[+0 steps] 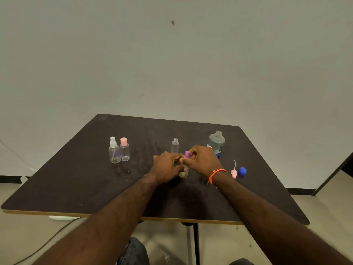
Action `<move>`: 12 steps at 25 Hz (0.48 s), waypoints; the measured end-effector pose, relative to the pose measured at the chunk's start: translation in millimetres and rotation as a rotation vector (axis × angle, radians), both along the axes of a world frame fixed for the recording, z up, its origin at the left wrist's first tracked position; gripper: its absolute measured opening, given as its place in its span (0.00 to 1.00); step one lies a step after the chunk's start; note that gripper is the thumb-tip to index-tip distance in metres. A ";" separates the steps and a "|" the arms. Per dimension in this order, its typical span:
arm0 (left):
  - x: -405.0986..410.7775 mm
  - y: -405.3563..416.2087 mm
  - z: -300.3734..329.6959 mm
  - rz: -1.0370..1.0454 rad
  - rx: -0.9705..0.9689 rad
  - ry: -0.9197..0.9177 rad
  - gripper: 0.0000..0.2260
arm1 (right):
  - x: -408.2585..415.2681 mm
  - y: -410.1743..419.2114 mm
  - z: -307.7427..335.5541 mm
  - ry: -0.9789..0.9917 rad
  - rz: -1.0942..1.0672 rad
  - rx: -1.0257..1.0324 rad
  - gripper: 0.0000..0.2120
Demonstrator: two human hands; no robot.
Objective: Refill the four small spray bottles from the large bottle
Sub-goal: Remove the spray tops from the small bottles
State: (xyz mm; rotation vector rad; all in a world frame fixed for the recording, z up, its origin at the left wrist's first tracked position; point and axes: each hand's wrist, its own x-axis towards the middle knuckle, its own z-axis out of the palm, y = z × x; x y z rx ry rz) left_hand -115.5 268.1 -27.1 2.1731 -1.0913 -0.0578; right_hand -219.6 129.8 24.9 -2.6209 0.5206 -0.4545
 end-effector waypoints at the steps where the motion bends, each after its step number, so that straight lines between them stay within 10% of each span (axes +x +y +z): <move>1: 0.3 -0.2 -0.2 -0.003 -0.008 0.010 0.10 | 1.1 0.8 -0.9 0.001 -0.008 0.005 0.11; 8: 2.4 -3.0 1.3 -0.003 0.007 -0.015 0.09 | 6.2 -5.7 6.3 0.092 0.129 -0.014 0.02; 12: 3.4 -2.1 -0.7 -0.009 -0.005 0.015 0.09 | 0.3 -6.3 8.4 0.093 0.201 0.078 0.14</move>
